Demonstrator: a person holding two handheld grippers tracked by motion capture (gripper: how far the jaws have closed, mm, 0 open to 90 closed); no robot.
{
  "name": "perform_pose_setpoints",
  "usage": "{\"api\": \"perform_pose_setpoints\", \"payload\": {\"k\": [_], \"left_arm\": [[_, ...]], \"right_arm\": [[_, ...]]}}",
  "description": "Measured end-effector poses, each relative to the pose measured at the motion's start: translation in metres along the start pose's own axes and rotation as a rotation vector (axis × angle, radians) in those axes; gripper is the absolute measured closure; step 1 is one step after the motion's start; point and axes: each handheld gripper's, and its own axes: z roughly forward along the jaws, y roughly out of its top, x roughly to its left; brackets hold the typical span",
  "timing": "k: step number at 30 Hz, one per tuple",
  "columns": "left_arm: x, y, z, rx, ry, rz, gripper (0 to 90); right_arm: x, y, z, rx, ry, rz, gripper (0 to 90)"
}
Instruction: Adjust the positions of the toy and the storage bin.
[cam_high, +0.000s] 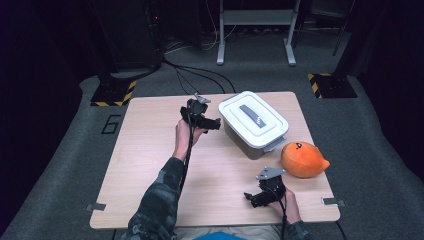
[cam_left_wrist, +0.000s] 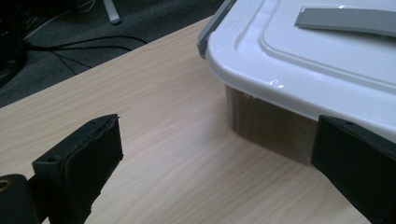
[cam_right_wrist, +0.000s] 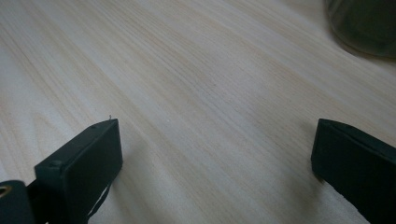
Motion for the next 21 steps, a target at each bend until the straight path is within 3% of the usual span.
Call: {"api": "perform_pose_setpoints", "payload": {"k": [11,21], "left_arm": [[-0.014,0.025,0.019,0.013,-0.017,0.014,0.2],[-0.025,0.042,0.044,0.036,-0.007,0.031,1.0]], "right_arm": [[0.0,0.0,0.0,-0.002,0.004,-0.001,1.7],[0.0,0.0,-0.001,-0.004,0.008,0.007,2.1]]}}
